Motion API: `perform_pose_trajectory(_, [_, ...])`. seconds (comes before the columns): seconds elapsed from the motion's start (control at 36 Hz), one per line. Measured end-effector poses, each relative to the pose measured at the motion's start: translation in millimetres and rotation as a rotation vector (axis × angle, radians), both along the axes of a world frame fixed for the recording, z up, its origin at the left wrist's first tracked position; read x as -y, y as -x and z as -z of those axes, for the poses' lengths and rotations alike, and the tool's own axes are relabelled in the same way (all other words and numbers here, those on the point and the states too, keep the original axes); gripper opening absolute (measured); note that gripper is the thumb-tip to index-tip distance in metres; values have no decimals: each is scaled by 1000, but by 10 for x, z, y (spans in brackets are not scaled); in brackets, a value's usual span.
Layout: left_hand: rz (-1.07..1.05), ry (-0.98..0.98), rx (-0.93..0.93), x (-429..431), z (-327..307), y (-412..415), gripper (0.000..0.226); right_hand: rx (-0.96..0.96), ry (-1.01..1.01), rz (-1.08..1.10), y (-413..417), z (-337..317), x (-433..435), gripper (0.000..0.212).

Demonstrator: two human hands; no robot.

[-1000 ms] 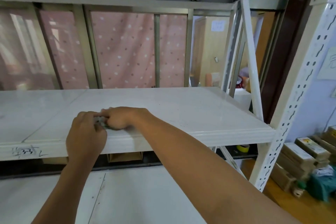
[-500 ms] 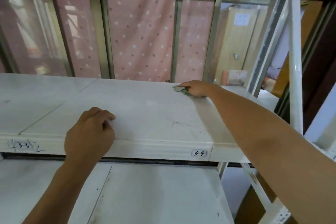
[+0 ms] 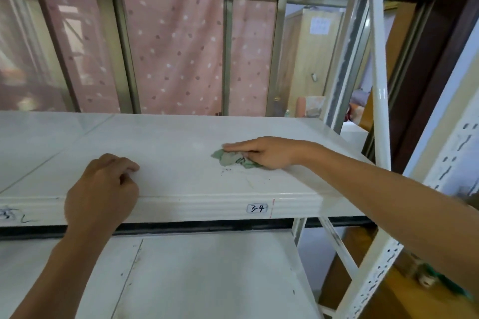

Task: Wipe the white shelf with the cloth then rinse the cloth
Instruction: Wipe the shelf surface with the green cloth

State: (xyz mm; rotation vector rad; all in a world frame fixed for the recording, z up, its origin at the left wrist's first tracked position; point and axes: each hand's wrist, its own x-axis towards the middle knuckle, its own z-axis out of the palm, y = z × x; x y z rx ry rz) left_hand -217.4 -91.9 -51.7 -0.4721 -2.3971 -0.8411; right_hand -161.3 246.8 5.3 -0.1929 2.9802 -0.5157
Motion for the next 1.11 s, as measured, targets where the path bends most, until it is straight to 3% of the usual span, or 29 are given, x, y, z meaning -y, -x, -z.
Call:
perform_pose_trajectory(0.19, [24,59,-27,26,15,9,27,-77,-156,450,-442,23,-1070,44])
perform_pose_trajectory(0.28, [26,62,-40,32,32,12,27,-31,-184,533,-616,0,-1177,45])
perform_pose_trajectory(0.36, [33,37,-29,21,37,-6,30,-46,-149,482,-717,-3,-861,45])
perform_pose_trajectory(0.5, [31,14,44,34,88,66,35,-31,-36,193,-1027,91,-112,51])
perform_pose_trajectory(0.56, [59,-1,35,71,135,129,37,-37,-23,207,-1143,77,-95,51])
perform_pose_trajectory(0.75, [67,-5,17,82,133,112,36,-76,-161,760,-1598,50,-835,47])
perform_pose_trajectory(0.86, [65,-4,-5,56,86,54,34,-91,-259,893,-1596,148,-835,40])
perform_pose_trajectory(0.97, [21,29,-54,13,58,-3,32,-79,-263,852,-1525,101,-542,41])
perform_pose_trajectory(1.11, [17,54,-82,28,61,68,33,-163,-80,584,-1246,93,111,47])
